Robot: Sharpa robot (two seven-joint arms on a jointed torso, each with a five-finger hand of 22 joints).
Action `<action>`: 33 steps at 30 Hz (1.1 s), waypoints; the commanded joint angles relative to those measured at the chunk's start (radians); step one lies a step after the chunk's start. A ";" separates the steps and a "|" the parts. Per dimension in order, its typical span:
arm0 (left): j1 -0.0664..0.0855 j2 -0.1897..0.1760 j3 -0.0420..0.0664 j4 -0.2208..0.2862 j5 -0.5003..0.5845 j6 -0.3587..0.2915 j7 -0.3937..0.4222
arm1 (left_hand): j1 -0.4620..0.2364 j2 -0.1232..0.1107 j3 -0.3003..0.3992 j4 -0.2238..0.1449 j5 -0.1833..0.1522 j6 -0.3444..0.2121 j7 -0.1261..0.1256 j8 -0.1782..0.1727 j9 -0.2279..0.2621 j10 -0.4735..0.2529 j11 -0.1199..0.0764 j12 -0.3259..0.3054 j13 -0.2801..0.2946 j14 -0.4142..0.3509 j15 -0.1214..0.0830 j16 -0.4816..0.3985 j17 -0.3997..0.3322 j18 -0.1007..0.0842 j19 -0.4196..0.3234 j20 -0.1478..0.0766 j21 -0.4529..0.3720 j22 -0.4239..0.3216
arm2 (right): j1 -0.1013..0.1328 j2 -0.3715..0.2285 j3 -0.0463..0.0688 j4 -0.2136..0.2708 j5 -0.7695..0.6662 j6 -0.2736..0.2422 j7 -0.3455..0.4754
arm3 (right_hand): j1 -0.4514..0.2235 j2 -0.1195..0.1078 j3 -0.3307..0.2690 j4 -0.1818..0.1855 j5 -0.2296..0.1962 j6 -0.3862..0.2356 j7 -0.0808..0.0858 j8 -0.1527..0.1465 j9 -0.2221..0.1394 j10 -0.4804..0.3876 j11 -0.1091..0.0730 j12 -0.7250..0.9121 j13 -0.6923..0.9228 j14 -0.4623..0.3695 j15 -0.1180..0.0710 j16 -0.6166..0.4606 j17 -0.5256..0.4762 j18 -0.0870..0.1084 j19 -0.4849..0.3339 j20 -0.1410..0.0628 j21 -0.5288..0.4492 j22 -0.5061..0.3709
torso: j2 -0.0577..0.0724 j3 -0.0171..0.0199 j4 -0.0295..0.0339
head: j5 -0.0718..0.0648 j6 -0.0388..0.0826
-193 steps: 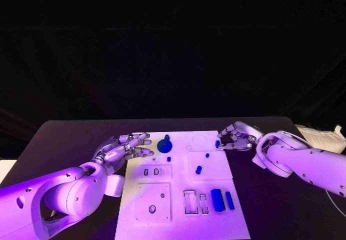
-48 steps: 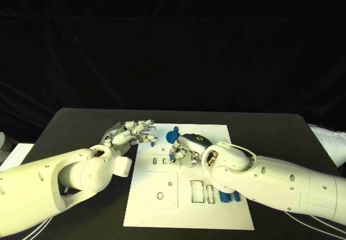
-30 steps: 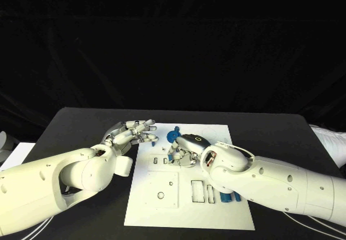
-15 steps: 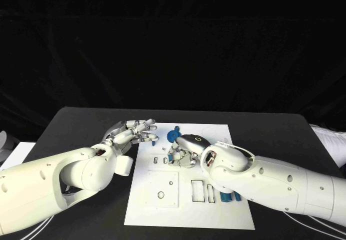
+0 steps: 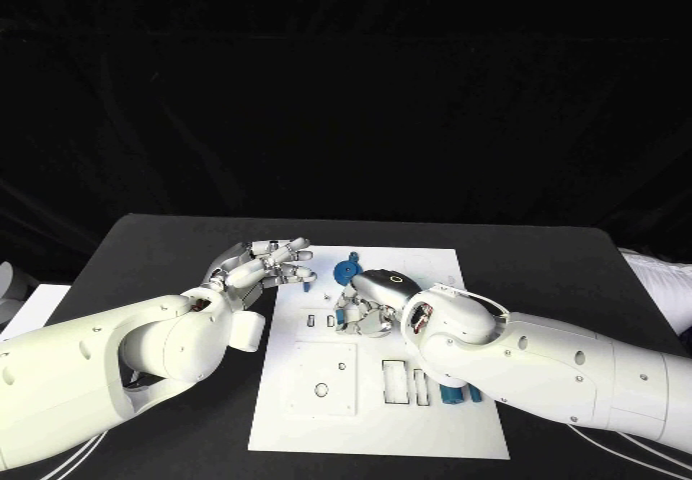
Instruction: Assemble the parts on the task board
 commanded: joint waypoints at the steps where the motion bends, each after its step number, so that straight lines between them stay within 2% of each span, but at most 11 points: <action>1: 0.001 0.001 0.001 0.001 0.001 0.020 0.009 | 0.001 0.010 -0.002 -0.006 -0.003 -0.005 0.003 -0.004 0.000 -0.005 0.003 -0.003 -0.001 -0.007 -0.002 -0.003 0.001 0.011 -0.005 0.004 -0.005 -0.001 | -0.006 -0.001 -0.005 -0.003 -0.013 0.005 -0.014 | -0.017 -0.009 -0.016 0.005 -0.005 -0.020 0.003 -0.004 -0.002 -0.012 0.002 -0.015 0.063 0.093 0.007 -0.001 0.209 -0.013 0.085 0.010 -0.005 0.225 | 0.000 -0.0003 0.0003 | 0.000 0.000; 7: 0.001 0.001 0.001 0.000 0.001 0.021 0.009 | 0.001 0.010 -0.002 -0.006 -0.003 -0.005 0.003 -0.004 0.000 -0.005 0.003 -0.003 -0.001 -0.007 -0.002 -0.003 0.001 0.011 -0.005 0.004 -0.005 -0.001 | -0.006 -0.002 -0.005 -0.001 -0.009 -0.087 0.006 | -0.036 -0.026 -0.056 0.025 -0.009 -0.070 0.012 -0.004 -0.002 -0.034 0.011 -0.061 0.034 0.094 0.015 0.000 0.213 -0.011 0.082 0.018 -0.009 0.218 | 0.000 0.0001 0.0002 | -0.001 0.001; 11: 0.001 0.002 0.001 -0.001 0.001 0.022 0.008 | 0.001 0.010 -0.002 -0.006 -0.003 -0.005 0.003 -0.004 0.000 -0.005 0.003 -0.003 -0.001 -0.007 -0.002 -0.003 0.001 0.011 -0.005 0.004 -0.005 -0.001 | -0.008 -0.005 -0.004 0.008 -0.006 -0.144 0.044 | -0.022 -0.037 -0.082 0.033 0.014 -0.118 0.024 -0.004 -0.003 -0.031 0.020 -0.047 0.040 0.101 0.023 0.019 0.249 -0.011 0.081 0.025 -0.010 0.217 | 0.000 0.0010 0.0002 | -0.001 0.002; 17: 0.001 0.004 0.001 -0.006 0.001 0.027 0.008 | 0.002 0.012 0.000 -0.009 -0.003 -0.006 0.003 -0.004 0.000 -0.004 0.002 -0.003 0.000 -0.006 -0.002 -0.005 0.005 0.011 -0.004 0.004 -0.005 -0.002 | -0.010 -0.035 -0.002 0.050 0.029 -0.207 0.138 | -0.014 -0.042 -0.099 0.039 0.023 -0.124 0.025 -0.002 -0.001 -0.030 0.023 -0.040 0.042 0.102 0.026 0.021 0.253 -0.011 0.081 0.028 -0.009 0.218 | -0.001 0.0015 0.0003 | 0.000 0.003; 20: 0.001 0.005 0.000 -0.011 -0.001 0.030 0.007 | 0.002 0.012 0.000 -0.009 -0.004 -0.006 0.003 -0.004 0.000 -0.004 0.002 -0.004 0.000 -0.006 -0.002 -0.005 0.006 0.011 -0.004 0.004 -0.005 -0.002 | -0.009 -0.080 0.008 0.098 0.068 -0.215 0.194 | -0.022 -0.039 -0.126 0.060 0.012 -0.125 0.027 0.000 0.001 -0.032 0.025 -0.038 0.042 0.102 0.029 0.020 0.251 -0.010 0.079 0.031 -0.011 0.214 | -0.001 0.0006 -0.0009 | 0.001 0.006; 24: 0.000 0.007 0.000 -0.025 -0.067 0.053 -0.042 | -0.015 -0.007 -0.017 -0.010 -0.006 -0.013 0.003 -0.008 0.000 0.000 0.002 -0.003 0.001 0.001 -0.002 -0.004 0.015 0.011 -0.002 0.005 -0.005 -0.003 | 0.005 -0.166 0.023 0.173 0.180 -0.188 0.277 | -0.019 -0.034 -0.149 0.072 0.013 -0.116 0.025 0.004 0.003 -0.031 0.024 -0.031 0.044 0.100 0.028 0.017 0.246 -0.010 0.079 0.032 -0.012 0.213 | -0.003 0.0011 -0.0015 | -0.002 0.007; 27: 0.000 0.009 0.000 -0.037 -0.143 0.065 -0.088 | -0.026 -0.001 -0.027 -0.007 -0.007 0.004 -0.016 0.001 0.003 0.069 -0.026 0.030 0.014 0.122 -0.038 0.072 0.063 0.012 0.080 -0.022 0.046 0.019 | 0.029 -0.235 0.029 0.222 0.283 -0.155 0.314 | -0.010 -0.027 -0.156 0.073 0.014 -0.110 0.023 0.005 0.004 -0.035 0.023 -0.038 0.040 0.098 0.027 0.012 0.237 -0.008 0.075 0.031 -0.016 0.207 | -0.006 0.0023 -0.0038 | 0.000 0.007; 28: 0.000 0.010 0.000 -0.041 -0.172 0.072 -0.110 | -0.028 0.005 -0.027 -0.004 -0.012 0.013 -0.029 0.004 0.004 0.107 -0.044 0.047 0.022 0.221 -0.058 0.147 0.104 0.016 0.146 -0.046 0.091 0.040 | 0.041 -0.262 0.030 0.238 0.324 -0.146 0.323 | -0.004 -0.024 -0.159 0.071 0.018 -0.109 0.023 0.005 0.004 -0.037 0.022 -0.041 0.038 0.097 0.027 0.010 0.234 -0.007 0.074 0.031 -0.017 0.205 | -0.008 0.0028 -0.0056 | 0.002 0.007; 29: 0.001 0.011 0.000 -0.044 -0.201 0.076 -0.135 | -0.033 0.012 -0.024 0.004 -0.024 0.028 -0.047 0.009 0.005 0.139 -0.070 0.058 0.030 0.246 -0.079 0.382 0.305 0.013 0.230 -0.077 0.162 0.076 | 0.052 -0.287 0.031 0.251 0.365 -0.140 0.329 | 0.002 -0.020 -0.161 0.070 0.024 -0.107 0.023 0.005 0.004 -0.037 0.022 -0.041 0.038 0.097 0.026 0.009 0.231 -0.007 0.073 0.030 -0.018 0.203 | -0.010 0.0028 -0.0069 | 0.002 0.007; 30: 0.001 0.012 0.000 -0.047 -0.230 0.080 -0.164 | -0.031 0.017 -0.021 0.006 -0.033 0.037 -0.054 0.012 0.005 0.175 -0.074 0.076 0.043 0.262 -0.089 0.583 0.497 0.009 0.243 -0.084 0.190 0.093 | 0.064 -0.312 0.032 0.260 0.404 -0.137 0.334 | 0.007 -0.016 -0.162 0.069 0.030 -0.106 0.022 0.005 0.004 -0.037 0.021 -0.039 0.038 0.096 0.026 0.008 0.230 -0.007 0.072 0.030 -0.018 0.202 | -0.012 0.0033 -0.0101 | 0.002 0.007; 33: 0.002 0.017 0.001 -0.057 -0.330 0.105 -0.294 | -0.034 0.015 -0.025 0.007 -0.039 0.074 -0.079 0.034 0.012 0.258 -0.102 0.150 0.097 0.275 -0.110 0.928 0.844 0.011 0.267 -0.105 0.264 0.139 | 0.101 -0.371 0.034 0.268 0.502 -0.140 0.340 | 0.019 -0.006 -0.168 0.066 0.058 -0.102 0.021 0.004 0.004 -0.037 0.020 -0.038 0.038 0.096 0.025 0.007 0.228 -0.007 0.072 0.029 -0.019 0.201 | -0.021 0.0059 -0.0157 | 0.005 0.006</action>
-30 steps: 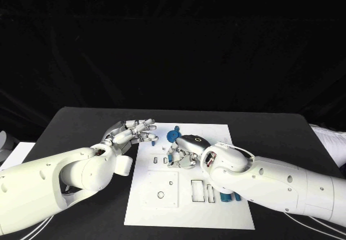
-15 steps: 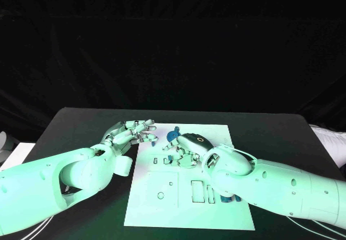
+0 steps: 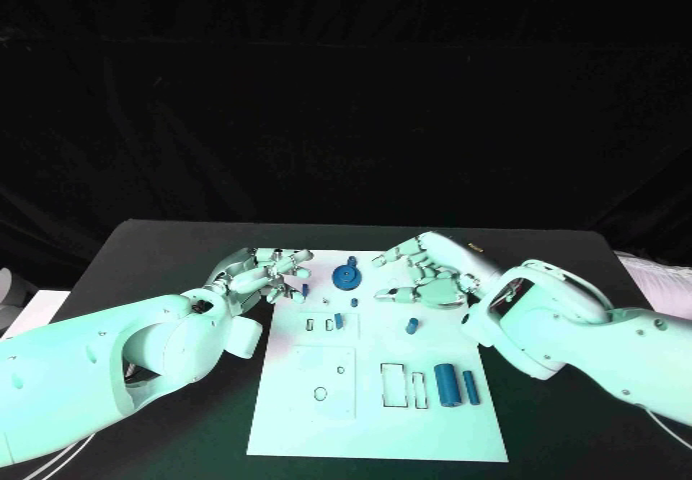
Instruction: Assemble the parts on the task board
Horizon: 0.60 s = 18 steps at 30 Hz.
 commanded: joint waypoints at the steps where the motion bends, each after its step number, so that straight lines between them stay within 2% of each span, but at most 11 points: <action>1: 0.004 0.007 0.001 -0.011 -0.224 0.095 -0.259 | -0.006 0.010 -0.007 0.006 -0.006 0.027 -0.021 0.021 0.008 0.055 -0.020 0.085 0.069 0.072 -0.025 0.301 0.308 0.008 0.032 -0.019 0.092 0.064 | 0.029 -0.042 0.001 0.001 0.236 0.020 0.064 | 0.016 0.006 -0.009 -0.002 0.026 0.011 0.000 0.004 0.001 -0.007 0.000 -0.001 0.030 0.097 0.004 -0.003 0.228 -0.007 0.068 0.003 -0.006 0.200 | -0.016 0.0049 -0.0104 | 0.005 -0.003; 2: 0.010 0.011 0.002 -0.020 -0.269 0.126 -0.331 | -0.016 0.026 -0.012 0.014 -0.001 0.023 -0.016 0.029 0.015 -0.019 -0.022 0.158 0.156 0.054 -0.041 0.406 0.412 -0.007 0.056 -0.038 0.246 0.205 | 0.037 -0.056 0.001 -0.004 0.261 0.014 0.059 | 0.023 0.013 -0.008 -0.004 0.041 0.012 0.000 0.004 0.001 -0.007 -0.001 0.000 0.030 0.097 0.004 -0.004 0.227 -0.007 0.068 0.003 -0.006 0.200 | -0.018 0.0059 -0.0116 | 0.006 -0.003; 4: 0.029 0.024 0.003 -0.041 -0.344 0.169 -0.437 | -0.018 -0.002 -0.034 0.002 -0.009 0.034 -0.030 0.051 0.025 0.009 -0.033 0.254 0.228 0.076 -0.031 0.507 0.539 -0.047 0.093 -0.036 0.460 0.495 | 0.047 -0.076 0.000 -0.012 0.295 0.004 0.052 | 0.034 0.022 -0.007 -0.009 0.071 0.014 -0.001 0.003 0.001 -0.009 -0.002 -0.003 0.028 0.097 0.003 -0.006 0.224 -0.006 0.067 0.002 -0.007 0.198 | -0.023 0.0072 -0.0122 | 0.004 -0.003; 5: 0.041 0.033 0.003 -0.055 -0.390 0.197 -0.497 | -0.022 -0.008 -0.044 0.001 -0.009 0.034 -0.034 0.064 0.031 0.000 -0.035 0.310 0.275 0.082 -0.022 0.533 0.573 -0.051 0.098 -0.041 0.514 0.559 | 0.051 -0.086 0.000 -0.018 0.311 -0.001 0.048 | 0.037 0.025 -0.008 -0.010 0.083 0.014 -0.001 0.003 0.001 -0.010 -0.002 -0.005 0.026 0.096 0.002 -0.007 0.222 -0.006 0.066 0.001 -0.008 0.196 | -0.026 0.0085 -0.0117 | 0.005 -0.004; 6: 0.050 0.040 0.003 -0.066 -0.429 0.222 -0.551 | -0.035 -0.009 -0.054 0.009 -0.012 0.031 -0.030 0.074 0.036 -0.014 -0.037 0.351 0.310 0.091 -0.026 0.560 0.609 -0.061 0.105 -0.036 0.564 0.623 | 0.054 -0.094 -0.001 -0.023 0.323 -0.004 0.044 | 0.039 0.027 -0.009 -0.011 0.089 0.015 -0.001 0.003 0.000 -0.011 -0.002 -0.007 0.024 0.096 0.002 -0.008 0.221 -0.005 0.065 0.001 -0.009 0.195 | -0.030 0.0104 -0.0111 | 0.007 -0.008; 7: 0.057 0.046 0.003 -0.074 -0.466 0.242 -0.599 | -0.042 -0.011 -0.068 0.016 -0.015 0.026 -0.040 0.091 0.044 -0.043 -0.037 0.413 0.363 0.096 -0.019 0.577 0.634 -0.061 0.105 -0.042 0.608 0.674 | 0.057 -0.100 -0.002 -0.028 0.333 -0.006 0.041 | 0.039 0.028 -0.009 -0.011 0.090 0.015 -0.001 0.003 0.000 -0.011 -0.002 -0.008 0.023 0.096 0.002 -0.008 0.220 -0.005 0.065 0.001 -0.009 0.194 | -0.032 0.0123 -0.0124 | 0.012 -0.008; 8: 0.064 0.052 0.003 -0.082 -0.501 0.260 -0.640 | -0.053 -0.009 -0.076 0.025 -0.018 0.026 -0.035 0.101 0.048 -0.045 -0.036 0.461 0.409 0.099 -0.027 0.585 0.645 -0.066 0.104 -0.035 0.623 0.693 | 0.059 -0.105 -0.003 -0.032 0.340 -0.008 0.038 | 0.040 0.028 -0.009 -0.011 0.092 0.015 -0.001 0.003 0.000 -0.011 -0.002 -0.009 0.023 0.095 0.002 -0.008 0.220 -0.005 0.065 0.001 -0.009 0.194 | -0.034 0.0145 -0.0146 | 0.017 -0.009; 10: 0.076 0.068 0.003 -0.098 -0.576 0.289 -0.705 | -0.062 -0.007 -0.092 0.038 -0.018 0.028 -0.047 0.135 0.065 -0.019 -0.043 0.655 0.598 0.103 -0.037 0.594 0.659 -0.079 0.121 -0.033 0.696 0.792 | 0.062 -0.112 -0.004 -0.039 0.350 -0.011 0.033 | 0.040 0.029 -0.010 -0.011 0.093 0.015 -0.001 0.003 0.000 -0.011 -0.002 -0.009 0.023 0.095 0.002 -0.009 0.219 -0.005 0.065 0.001 -0.010 0.194 | -0.037 0.0171 -0.0148 | 0.019 -0.011; 12: 0.089 0.086 0.003 -0.110 -0.654 0.309 -0.757 | -0.080 0.000 -0.116 0.064 -0.021 0.030 -0.056 0.188 0.091 -0.006 -0.047 0.818 0.763 0.103 -0.040 0.594 0.659 -0.090 0.135 -0.036 0.759 0.881 | 0.063 -0.117 -0.005 -0.046 0.355 -0.017 0.025 | 0.043 0.032 -0.010 -0.012 0.097 0.016 -0.001 0.003 0.000 -0.012 -0.002 -0.010 0.022 0.095 0.002 -0.010 0.217 -0.005 0.064 0.001 -0.010 0.192 | -0.041 0.0175 -0.0141 | 0.018 -0.013; 16: 0.107 0.120 0.003 -0.127 -0.779 0.334 -0.835 | -0.124 0.028 -0.143 0.119 -0.022 0.036 -0.076 0.267 0.144 0.023 -0.061 0.955 0.907 0.103 -0.053 0.594 0.659 -0.106 0.163 -0.045 0.826 0.985 | 0.064 -0.118 -0.008 -0.060 0.358 -0.022 0.012 | 0.048 0.039 -0.010 -0.014 0.106 0.017 -0.001 0.003 0.000 -0.013 -0.003 -0.012 0.019 0.094 0.002 -0.011 0.215 -0.004 0.063 0.000 -0.011 0.191 | -0.046 0.0188 -0.0158 | 0.026 -0.019; 18: 0.114 0.136 0.003 -0.136 -0.813 0.342 -0.858 | -0.149 0.048 -0.175 0.118 -0.019 -0.001 -0.092 0.349 0.211 0.020 -0.070 1.000 0.953 0.103 -0.060 0.594 0.659 -0.118 0.185 -0.057 0.869 1.056 | 0.065 -0.117 -0.010 -0.065 0.356 -0.023 0.007 | 0.051 0.041 -0.010 -0.015 0.111 0.018 -0.001 0.003 0.000 -0.013 -0.003 -0.013 0.018 0.094 0.001 -0.012 0.214 -0.004 0.063 0.000 -0.011 0.191 | -0.048 0.0198 -0.0167 | 0.030 -0.022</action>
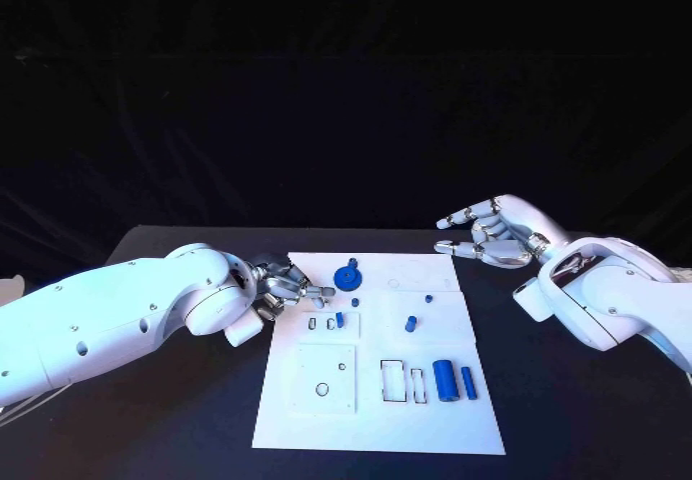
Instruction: Assemble the parts on the task board
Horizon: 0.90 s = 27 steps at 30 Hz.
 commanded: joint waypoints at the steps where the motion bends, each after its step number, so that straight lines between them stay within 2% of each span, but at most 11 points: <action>1: 0.011 0.025 0.001 -0.015 -0.213 0.087 -0.167 | -0.028 0.017 -0.038 0.006 -0.007 -0.037 -0.013 0.089 0.073 -0.002 -0.007 0.045 0.048 0.106 -0.009 0.003 0.263 -0.021 0.038 -0.011 0.045 0.077 | 0.001 0.002 -0.002 -0.008 0.031 -0.010 -0.018 | 0.009 -0.001 -0.001 -0.005 0.005 0.008 0.002 0.003 0.000 -0.009 0.001 -0.007 0.015 0.094 0.001 -0.004 0.214 -0.004 0.063 0.000 -0.005 0.191 | -0.008 0.0030 -0.0019 | 0.008 -0.006; 3: 0.017 0.044 0.001 -0.026 -0.231 0.096 -0.183 | -0.050 0.021 -0.064 0.006 -0.021 -0.056 -0.016 0.129 0.109 0.002 -0.009 0.061 0.066 0.106 -0.013 0.003 0.263 -0.027 0.048 -0.012 0.064 0.111 | 0.000 0.005 -0.003 -0.011 0.028 -0.005 -0.029 | 0.009 -0.001 -0.001 -0.005 0.006 0.008 0.002 0.003 0.000 -0.010 0.001 -0.008 0.015 0.094 0.001 -0.004 0.213 -0.004 0.062 0.000 -0.006 0.190 | -0.010 0.0034 -0.0022 | 0.008 -0.008; 4: 0.019 0.053 0.001 -0.032 -0.238 0.100 -0.189 | -0.063 0.028 -0.079 0.006 -0.044 -0.072 -0.016 0.150 0.130 0.000 -0.012 0.064 0.069 0.106 -0.016 0.003 0.263 -0.028 0.049 -0.011 0.066 0.113 | 0.000 0.006 -0.004 -0.013 0.025 -0.004 -0.035 | 0.010 0.000 -0.001 -0.005 0.007 0.008 0.002 0.003 0.000 -0.011 0.001 -0.011 0.013 0.093 0.001 -0.006 0.211 -0.003 0.061 0.000 -0.008 0.187 | -0.009 0.0027 -0.0024 | 0.009 -0.007; 6: 0.023 0.069 0.001 -0.043 -0.249 0.108 -0.200 | -0.075 0.030 -0.094 0.008 -0.069 -0.083 -0.016 0.168 0.148 -0.003 -0.014 0.064 0.068 0.106 -0.014 0.003 0.263 -0.027 0.048 -0.014 0.066 0.113 | 0.000 0.008 -0.005 -0.016 0.017 -0.003 -0.045 | 0.010 0.000 -0.001 -0.005 0.008 0.008 0.002 0.002 0.000 -0.013 0.001 -0.015 0.010 0.092 0.001 -0.008 0.207 -0.002 0.059 0.000 -0.010 0.183 | -0.008 0.0023 -0.0021 | 0.007 -0.006; 8: 0.026 0.085 0.001 -0.053 -0.265 0.117 -0.209 | -0.090 0.041 -0.120 0.009 -0.095 -0.104 -0.018 0.204 0.184 -0.004 -0.017 0.066 0.070 0.106 -0.014 0.003 0.263 -0.029 0.050 -0.016 0.071 0.123 | 0.000 0.011 -0.006 -0.019 0.012 -0.001 -0.053 | 0.010 0.000 -0.001 -0.005 0.008 0.008 0.002 0.002 0.000 -0.013 0.001 -0.015 0.010 0.092 0.001 -0.008 0.207 -0.002 0.059 0.000 -0.010 0.183 | -0.008 0.0020 -0.0018 | 0.006 -0.007; 10: 0.030 0.099 0.001 -0.061 -0.285 0.121 -0.215 | -0.098 0.040 -0.134 0.009 -0.099 -0.110 -0.020 0.219 0.199 0.000 -0.019 0.073 0.077 0.106 -0.016 0.003 0.263 -0.031 0.053 -0.017 0.077 0.134 | 0.000 0.014 -0.007 -0.022 0.008 0.001 -0.059 | 0.010 0.000 -0.001 -0.005 0.008 0.008 0.002 0.002 0.000 -0.013 0.001 -0.015 0.010 0.092 0.001 -0.008 0.207 -0.002 0.059 0.000 -0.010 0.183 | -0.007 0.0018 -0.0034 | 0.010 -0.008; 12: 0.032 0.109 0.001 -0.066 -0.296 0.123 -0.219 | -0.105 0.040 -0.147 0.008 -0.100 -0.117 -0.022 0.233 0.214 0.000 -0.020 0.073 0.076 0.106 -0.018 0.003 0.263 -0.032 0.054 -0.019 0.081 0.140 | -0.001 0.016 -0.008 -0.023 0.006 0.003 -0.063 | 0.010 0.001 -0.002 -0.005 0.010 0.008 0.002 0.002 0.000 -0.014 0.001 -0.017 0.009 0.092 0.001 -0.009 0.205 -0.002 0.058 0.000 -0.010 0.182 | -0.006 0.0019 -0.0025 | 0.011 -0.009; 18: 0.040 0.149 0.001 -0.093 -0.320 0.160 -0.230 | -0.107 0.047 -0.167 0.008 -0.101 -0.132 -0.025 0.257 0.242 -0.001 -0.023 0.074 0.075 0.106 -0.020 0.003 0.263 -0.033 0.055 -0.021 0.085 0.148 | -0.002 0.026 -0.009 -0.030 -0.003 0.011 -0.077 | 0.012 0.000 -0.003 -0.006 0.013 0.007 0.002 0.002 0.000 -0.015 0.001 -0.021 0.007 0.091 0.001 -0.011 0.202 -0.001 0.056 0.000 -0.013 0.177 | -0.007 0.0014 -0.0013 | 0.012 -0.014; 24: 0.043 0.176 0.000 -0.112 -0.374 0.201 -0.237 | -0.108 0.047 -0.176 0.008 -0.101 -0.140 -0.025 0.266 0.254 -0.003 -0.023 0.071 0.072 0.106 -0.021 0.003 0.263 -0.034 0.056 -0.022 0.088 0.153 | -0.002 0.029 -0.010 -0.034 -0.009 0.014 -0.084 | 0.010 0.001 -0.006 -0.005 0.014 0.007 0.002 0.002 0.000 -0.017 0.001 -0.025 0.004 0.090 0.001 -0.014 0.197 0.000 0.052 0.000 -0.016 0.171 | -0.005 -0.0002 -0.0028 | 0.015 -0.019; 27: 0.043 0.187 0.000 -0.119 -0.391 0.226 -0.241 | -0.110 0.048 -0.180 0.008 -0.102 -0.142 -0.026 0.269 0.257 -0.002 -0.023 0.072 0.073 0.106 -0.021 0.003 0.263 -0.035 0.057 -0.022 0.089 0.156 | -0.002 0.031 -0.010 -0.038 -0.010 0.014 -0.086 | 0.008 0.001 -0.007 -0.004 0.015 0.007 0.003 0.002 0.000 -0.020 0.001 -0.031 0.000 0.089 0.001 -0.017 0.192 0.002 0.049 0.000 -0.019 0.166 | -0.007 0.0006 -0.0037 | 0.016 -0.021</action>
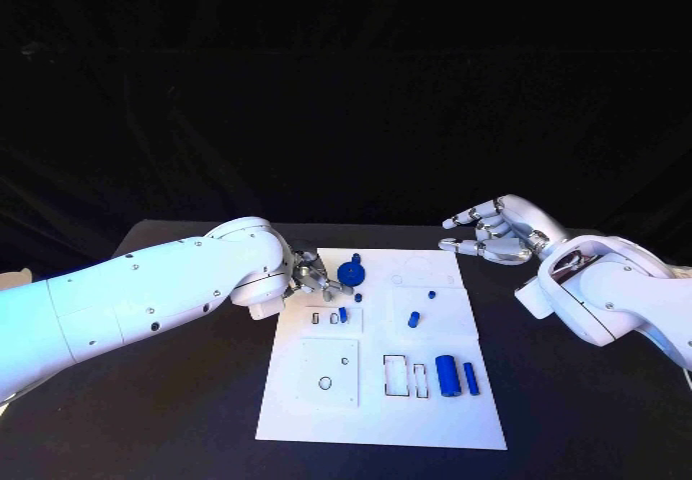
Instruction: Assemble the parts on the task board
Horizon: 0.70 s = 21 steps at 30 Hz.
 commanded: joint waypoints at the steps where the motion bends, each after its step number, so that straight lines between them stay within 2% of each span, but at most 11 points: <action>1: 0.002 0.013 0.000 -0.009 -0.065 0.081 -0.019 | -0.006 0.002 -0.009 0.001 -0.005 -0.009 0.001 0.009 0.003 0.000 -0.007 0.002 0.000 0.107 -0.008 0.003 0.263 -0.020 0.052 -0.009 0.005 0.092 | -0.001 0.002 0.000 -0.003 -0.018 0.013 -0.014 | 0.007 0.000 -0.004 0.000 0.003 0.007 0.003 0.002 0.000 -0.006 0.001 -0.005 0.001 0.088 0.001 -0.006 0.191 0.002 0.049 0.000 -0.008 0.166 | -0.001 0.0007 -0.0009 | 0.001 -0.003; 10: 0.002 0.047 0.000 -0.044 -0.078 0.119 -0.023 | -0.004 0.007 -0.012 0.000 -0.005 -0.011 0.000 0.015 0.011 0.003 -0.008 0.006 0.005 0.107 -0.008 0.003 0.263 -0.021 0.054 -0.009 0.008 0.098 | -0.001 0.005 0.000 -0.008 -0.018 0.013 -0.013 | 0.007 0.000 -0.004 0.000 0.003 0.007 0.003 0.002 0.000 -0.006 0.001 -0.004 0.002 0.088 0.001 -0.007 0.190 0.002 0.049 0.000 -0.008 0.165 | 0.001 -0.0009 -0.0018 | 0.002 -0.008; 21: 0.001 0.076 -0.005 -0.079 -0.079 0.119 -0.023 | 0.008 0.021 -0.016 -0.001 -0.003 -0.013 -0.003 0.030 0.029 0.012 -0.010 0.020 0.023 0.107 -0.010 0.003 0.263 -0.022 0.055 -0.010 0.011 0.105 | -0.002 0.010 -0.001 -0.013 -0.018 0.013 -0.011 | 0.008 0.002 -0.005 0.000 0.008 0.009 0.002 0.003 0.000 -0.007 0.000 -0.005 0.000 0.088 0.001 -0.008 0.188 0.003 0.047 0.000 -0.010 0.163 | 0.000 0.0003 0.0009 | 0.001 -0.015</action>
